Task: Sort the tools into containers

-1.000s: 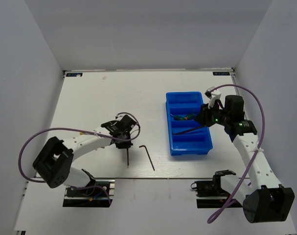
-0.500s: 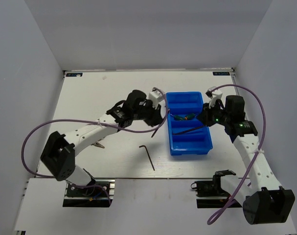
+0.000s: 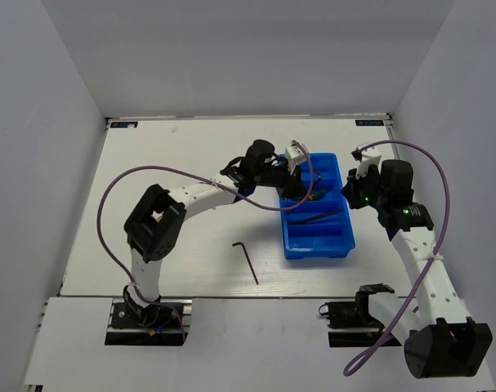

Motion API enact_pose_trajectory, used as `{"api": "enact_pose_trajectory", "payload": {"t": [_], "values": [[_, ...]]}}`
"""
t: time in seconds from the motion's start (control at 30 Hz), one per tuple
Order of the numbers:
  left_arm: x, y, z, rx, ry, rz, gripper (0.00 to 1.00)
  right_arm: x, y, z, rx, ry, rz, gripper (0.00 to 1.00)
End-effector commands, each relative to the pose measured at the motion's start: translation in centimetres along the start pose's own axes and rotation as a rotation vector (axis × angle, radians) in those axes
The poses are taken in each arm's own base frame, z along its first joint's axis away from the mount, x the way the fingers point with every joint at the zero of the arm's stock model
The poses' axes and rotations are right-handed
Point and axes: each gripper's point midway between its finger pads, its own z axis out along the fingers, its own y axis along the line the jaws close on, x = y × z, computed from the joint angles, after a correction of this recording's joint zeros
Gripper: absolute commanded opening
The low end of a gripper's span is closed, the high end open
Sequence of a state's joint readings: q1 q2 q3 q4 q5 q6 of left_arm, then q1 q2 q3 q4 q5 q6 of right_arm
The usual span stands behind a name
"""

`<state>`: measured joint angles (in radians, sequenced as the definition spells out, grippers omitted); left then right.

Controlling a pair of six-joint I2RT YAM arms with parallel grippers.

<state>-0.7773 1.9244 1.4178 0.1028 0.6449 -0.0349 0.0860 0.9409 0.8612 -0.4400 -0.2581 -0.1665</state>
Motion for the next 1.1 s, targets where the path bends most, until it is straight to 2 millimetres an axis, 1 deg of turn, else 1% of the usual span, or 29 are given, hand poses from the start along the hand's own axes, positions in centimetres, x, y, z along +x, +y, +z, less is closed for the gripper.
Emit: {"api": "enact_pose_trajectory", "payload": {"t": [0.0,0.03,0.07,0.1,0.13,0.17,0.2,0.33,0.37,0.43,0.47,0.5,0.53,0.6,0.67,0.7,0.73,0.77,0.8,0.83,0.87,0.9,0.93,0.97,1.0,1.03,1.07], "values": [[-4.4,-1.7,0.8,0.094,-0.114,0.088,0.0,-2.5,-0.8,-0.9,0.045,-0.073,-0.036,0.0],[-3.8,-2.0,1.2,0.103,-0.104,0.083,0.0,-2.4,-0.8,-0.8,0.042,-0.069,-0.037,0.0],[-3.5,-1.7,1.7,0.103,-0.098,0.068,0.0,-2.5,-0.7,-0.9,0.041,-0.073,-0.037,0.0],[-3.6,-2.2,2.1,0.121,-0.098,0.073,0.0,-2.4,-0.8,-0.9,0.042,-0.07,-0.036,0.0],[-3.4,-2.2,2.1,0.121,-0.091,0.067,0.0,-2.4,-0.8,-0.8,0.042,-0.072,-0.041,0.0],[-2.7,-1.9,2.4,0.12,-0.079,0.058,0.0,-2.4,-0.7,-0.8,0.04,-0.069,-0.037,0.0],[-2.1,-2.2,2.9,0.128,-0.068,0.052,0.0,-2.3,-0.7,-0.8,0.04,-0.067,-0.035,0.0],[-0.6,-1.3,3.1,0.09,-0.041,0.037,0.0,-2.4,-0.6,-0.8,0.034,-0.072,-0.032,0.0],[0.3,-1.2,3.3,0.089,-0.025,0.025,0.0,-2.3,-0.6,-0.7,0.031,-0.068,-0.036,0.0],[0.3,-0.8,3.3,0.069,-0.026,0.037,0.09,-2.3,-0.6,-0.7,0.031,-0.069,-0.033,0.0],[1.5,-0.4,3.5,0.057,0.007,0.011,0.09,-2.2,-0.5,-0.7,0.027,-0.068,-0.033,0.0],[2.4,-0.2,3.7,0.056,0.026,-0.003,0.15,-2.1,-0.5,-0.7,0.025,-0.066,-0.03,0.0],[2.2,0.1,3.7,0.04,0.027,0.006,0.21,-2.2,-0.5,-0.6,0.024,-0.067,-0.032,0.0],[2.9,0.4,3.8,0.028,0.045,-0.007,0.37,-2.1,-0.3,-0.6,0.013,-0.066,-0.03,0.0],[2.0,0.4,3.9,0.028,0.034,0.001,0.44,-2.3,-0.3,-0.6,0.009,-0.072,-0.03,0.0],[2.0,0.4,3.9,0.028,0.034,0.001,0.51,-2.3,-0.3,-0.7,0.01,-0.072,-0.031,0.03],[1.6,0.4,3.9,0.029,0.03,0.003,0.51,-2.2,-0.1,-0.7,0.0,-0.069,-0.031,0.08],[1.0,0.4,3.9,0.029,0.02,0.01,0.51,-2.2,-0.1,-0.6,-0.002,-0.071,-0.031,0.08],[1.2,0.3,3.9,0.029,0.027,0.005,0.51,-2.1,0.0,-0.6,-0.009,-0.067,-0.03,0.08],[0.7,0.3,3.9,0.029,0.02,0.01,0.49,-2.3,0.1,-0.7,-0.013,-0.074,-0.031,0.08],[-0.2,0.0,3.5,0.03,0.004,0.022,0.42,-2.3,0.1,-0.7,-0.017,-0.072,-0.031,0.05],[-0.9,-0.2,3.2,0.03,-0.007,0.03,0.34,-2.3,0.4,-0.8,-0.03,-0.071,-0.032,0.0],[-1.4,-0.4,2.8,0.02,-0.015,0.035,0.2,-2.4,0.9,-0.9,-0.062,-0.077,-0.035,0.0],[-2.1,-0.8,2.3,0.02,-0.031,0.033,0.13,-2.3,1.4,-0.9,-0.091,-0.076,-0.056,0.0],[-3.8,-1.3,0.8,-0.017,-0.063,0.04,0.06,-2.0,3.0,-1.0,-0.189,-0.069,-0.063,0.0],[-4.6,-1.5,-0.2,-0.045,-0.079,0.039,0.0,-1.6,5.4,-1.4,-0.328,-0.061,-0.071,0.0],[-5.1,-1.8,-1.3,-0.078,-0.086,0.03,0.0,-1.5,6.3,-1.7,-0.393,-0.066,-0.124,0.23]]}}
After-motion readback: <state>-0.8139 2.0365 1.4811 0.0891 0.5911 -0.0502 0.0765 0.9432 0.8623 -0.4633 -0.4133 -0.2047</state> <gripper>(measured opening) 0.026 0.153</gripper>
